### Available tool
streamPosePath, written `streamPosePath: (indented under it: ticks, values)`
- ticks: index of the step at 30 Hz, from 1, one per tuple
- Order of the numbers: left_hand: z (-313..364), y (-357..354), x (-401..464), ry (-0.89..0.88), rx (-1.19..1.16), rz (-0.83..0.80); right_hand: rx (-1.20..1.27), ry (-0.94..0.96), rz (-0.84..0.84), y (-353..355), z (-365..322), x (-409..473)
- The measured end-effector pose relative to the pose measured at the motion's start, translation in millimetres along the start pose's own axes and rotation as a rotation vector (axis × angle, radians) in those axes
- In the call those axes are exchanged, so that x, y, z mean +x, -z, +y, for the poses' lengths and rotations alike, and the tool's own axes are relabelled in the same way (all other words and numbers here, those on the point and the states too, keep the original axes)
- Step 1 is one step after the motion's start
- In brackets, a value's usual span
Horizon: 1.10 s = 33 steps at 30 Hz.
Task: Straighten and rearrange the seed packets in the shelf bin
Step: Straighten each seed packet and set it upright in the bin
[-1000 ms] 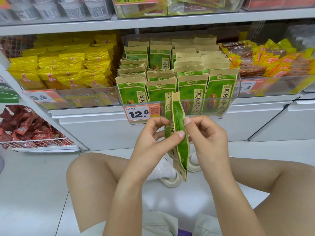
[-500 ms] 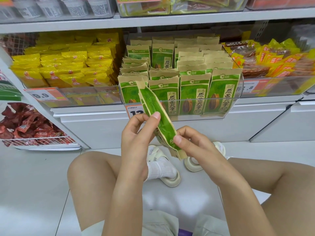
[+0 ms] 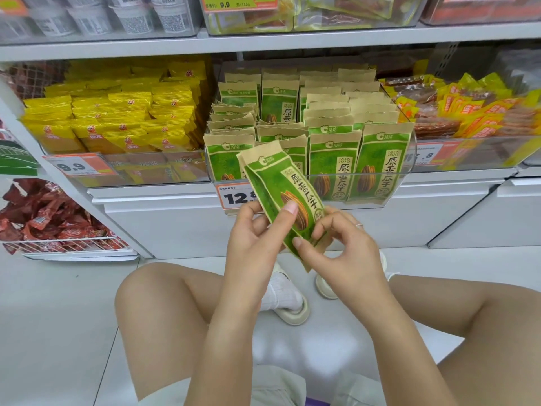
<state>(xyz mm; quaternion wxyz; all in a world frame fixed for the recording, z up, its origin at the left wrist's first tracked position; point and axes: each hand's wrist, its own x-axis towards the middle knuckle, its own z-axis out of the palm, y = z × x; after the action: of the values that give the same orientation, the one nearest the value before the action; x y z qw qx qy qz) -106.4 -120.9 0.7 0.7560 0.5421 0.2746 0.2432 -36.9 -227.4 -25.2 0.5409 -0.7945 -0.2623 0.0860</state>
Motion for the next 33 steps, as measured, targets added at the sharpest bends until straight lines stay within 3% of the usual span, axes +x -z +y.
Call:
streamPosePath:
  ticks: [4, 10, 14, 18, 22, 25, 29, 33]
  values:
    - [-5, -2, 1, -0.067, 0.027, 0.036, -0.152, 0.072, 0.047, -1, -6, -3]
    - [-11, 11, 5, -0.061, 0.058, 0.004, 0.132, -0.114, -0.016, -2, -10, 9]
    - [-4, 20, 7, -0.047, 0.066, -0.078, 0.358, -0.223, -0.195, 16, -17, 33]
    - [11, 26, 20, -0.085, 0.182, -0.185, 0.187, -0.156, -0.46, 47, -28, 62]
    - [45, 20, 48, -0.216, 0.316, -0.278, 0.076, -0.084, -0.547, 69, -53, 98]
    - [81, 11, 76, -0.386, 0.394, -0.264, -0.052, 0.059, -0.509, 76, -82, 131]
    - [118, -1, 122, -0.607, 0.595, -0.123, -0.195, 0.251, -0.329, 76, -109, 178]
    - [128, -11, 166, -0.659, 0.762, -0.023, -0.332, 0.333, -0.208, 61, -110, 218]
